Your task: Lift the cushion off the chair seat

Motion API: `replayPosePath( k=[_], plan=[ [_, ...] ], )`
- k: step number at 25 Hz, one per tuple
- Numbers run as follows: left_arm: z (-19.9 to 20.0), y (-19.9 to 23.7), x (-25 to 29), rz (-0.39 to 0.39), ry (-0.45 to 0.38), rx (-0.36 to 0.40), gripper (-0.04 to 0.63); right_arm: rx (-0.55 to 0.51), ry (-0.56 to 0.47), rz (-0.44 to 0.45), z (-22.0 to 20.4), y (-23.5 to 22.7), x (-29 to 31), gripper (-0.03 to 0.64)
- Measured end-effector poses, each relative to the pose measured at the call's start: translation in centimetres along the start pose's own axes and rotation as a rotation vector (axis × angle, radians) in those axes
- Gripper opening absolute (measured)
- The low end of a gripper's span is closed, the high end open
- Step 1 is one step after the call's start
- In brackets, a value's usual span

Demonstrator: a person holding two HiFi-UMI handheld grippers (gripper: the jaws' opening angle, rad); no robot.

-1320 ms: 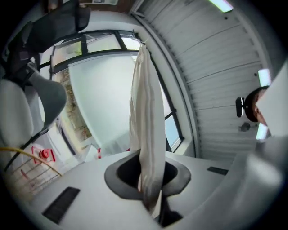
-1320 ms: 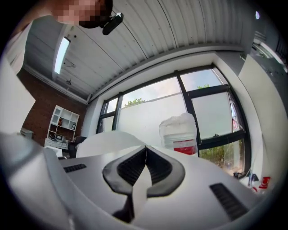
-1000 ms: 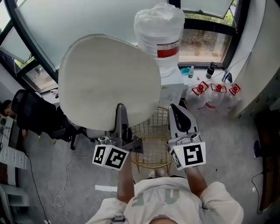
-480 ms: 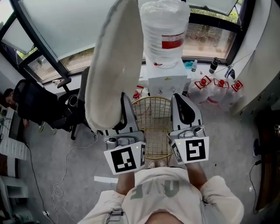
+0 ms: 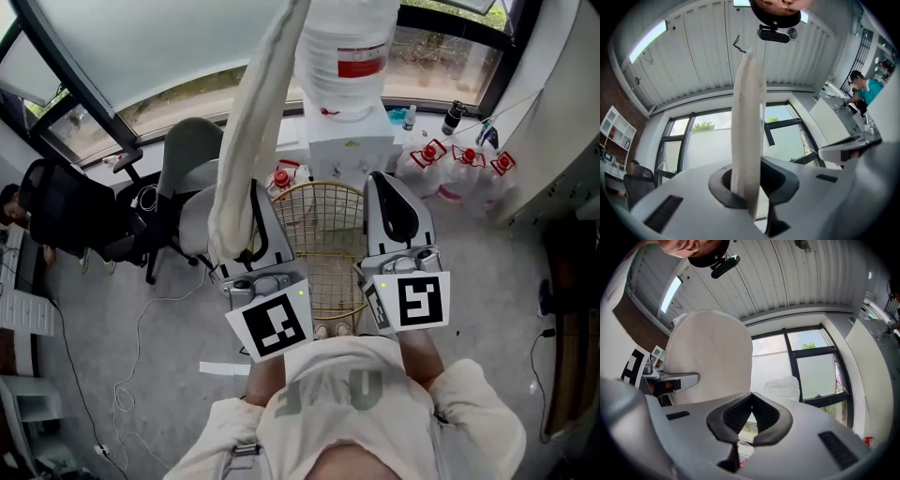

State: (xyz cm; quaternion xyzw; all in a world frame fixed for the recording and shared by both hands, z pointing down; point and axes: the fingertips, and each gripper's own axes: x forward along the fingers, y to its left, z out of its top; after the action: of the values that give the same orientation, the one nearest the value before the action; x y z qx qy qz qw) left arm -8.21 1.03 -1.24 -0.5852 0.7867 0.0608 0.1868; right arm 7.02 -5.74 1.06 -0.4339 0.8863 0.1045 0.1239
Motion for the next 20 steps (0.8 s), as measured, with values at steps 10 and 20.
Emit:
replayPosePath(
  k=[10, 20],
  plan=[
    [0.12, -0.02, 0.04, -0.012, 0.011, -0.021, 0.046, -0.031, 0.004, -0.012, 0.23, 0.1, -0.04, 0.015],
    [0.0, -0.39, 0.06, -0.019, 0.013, -0.029, 0.046, -0.027, 0.011, -0.01, -0.19, -0.06, -0.02, 0.015]
  ],
)
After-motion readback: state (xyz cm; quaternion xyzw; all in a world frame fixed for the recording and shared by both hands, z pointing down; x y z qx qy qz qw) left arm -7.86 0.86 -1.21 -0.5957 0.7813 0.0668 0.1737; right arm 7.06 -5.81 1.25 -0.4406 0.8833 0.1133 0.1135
